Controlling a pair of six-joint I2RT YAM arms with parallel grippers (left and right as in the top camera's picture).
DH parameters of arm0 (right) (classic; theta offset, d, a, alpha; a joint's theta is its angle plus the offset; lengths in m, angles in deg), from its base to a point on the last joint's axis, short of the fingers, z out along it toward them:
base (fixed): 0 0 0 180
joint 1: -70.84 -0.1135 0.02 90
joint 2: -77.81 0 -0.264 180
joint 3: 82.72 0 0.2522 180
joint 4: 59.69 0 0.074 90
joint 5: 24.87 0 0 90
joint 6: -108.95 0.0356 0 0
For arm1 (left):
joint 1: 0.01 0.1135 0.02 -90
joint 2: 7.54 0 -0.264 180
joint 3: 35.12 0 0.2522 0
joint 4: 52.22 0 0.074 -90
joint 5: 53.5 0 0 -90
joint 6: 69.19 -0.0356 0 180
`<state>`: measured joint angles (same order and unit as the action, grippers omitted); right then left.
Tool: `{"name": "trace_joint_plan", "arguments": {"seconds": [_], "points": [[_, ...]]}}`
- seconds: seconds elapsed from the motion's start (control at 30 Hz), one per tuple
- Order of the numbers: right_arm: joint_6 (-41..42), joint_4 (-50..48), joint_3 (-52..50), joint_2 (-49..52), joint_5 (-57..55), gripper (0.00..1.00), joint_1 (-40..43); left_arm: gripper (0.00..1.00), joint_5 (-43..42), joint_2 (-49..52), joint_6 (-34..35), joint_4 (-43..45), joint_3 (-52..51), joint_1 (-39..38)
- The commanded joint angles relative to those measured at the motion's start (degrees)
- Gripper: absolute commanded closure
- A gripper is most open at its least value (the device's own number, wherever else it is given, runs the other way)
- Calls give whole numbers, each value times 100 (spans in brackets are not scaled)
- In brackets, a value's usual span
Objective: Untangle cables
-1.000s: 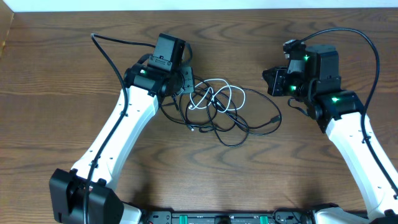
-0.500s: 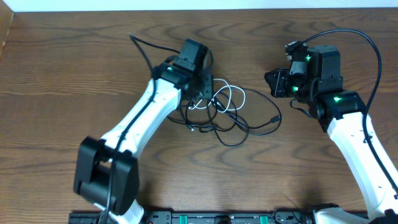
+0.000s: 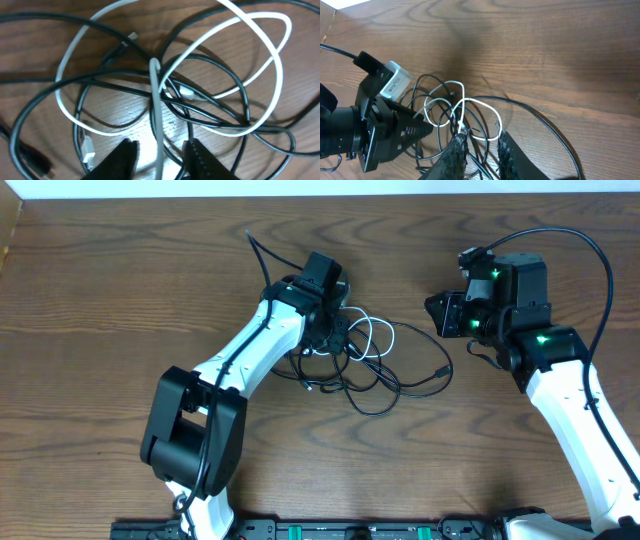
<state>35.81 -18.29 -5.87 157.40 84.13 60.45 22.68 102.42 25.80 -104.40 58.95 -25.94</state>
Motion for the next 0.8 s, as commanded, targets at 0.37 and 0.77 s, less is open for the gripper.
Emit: {"name": "trace_joint_plan", "arguments": {"seconds": [0.37,0.77], "points": [[-109,4,96,-7,-66,81,22,92,291,-1939,330,94,437,177],[-109,-114,96,-7,295,81,11,92,289,-3517,946,1021,437,175]]}}
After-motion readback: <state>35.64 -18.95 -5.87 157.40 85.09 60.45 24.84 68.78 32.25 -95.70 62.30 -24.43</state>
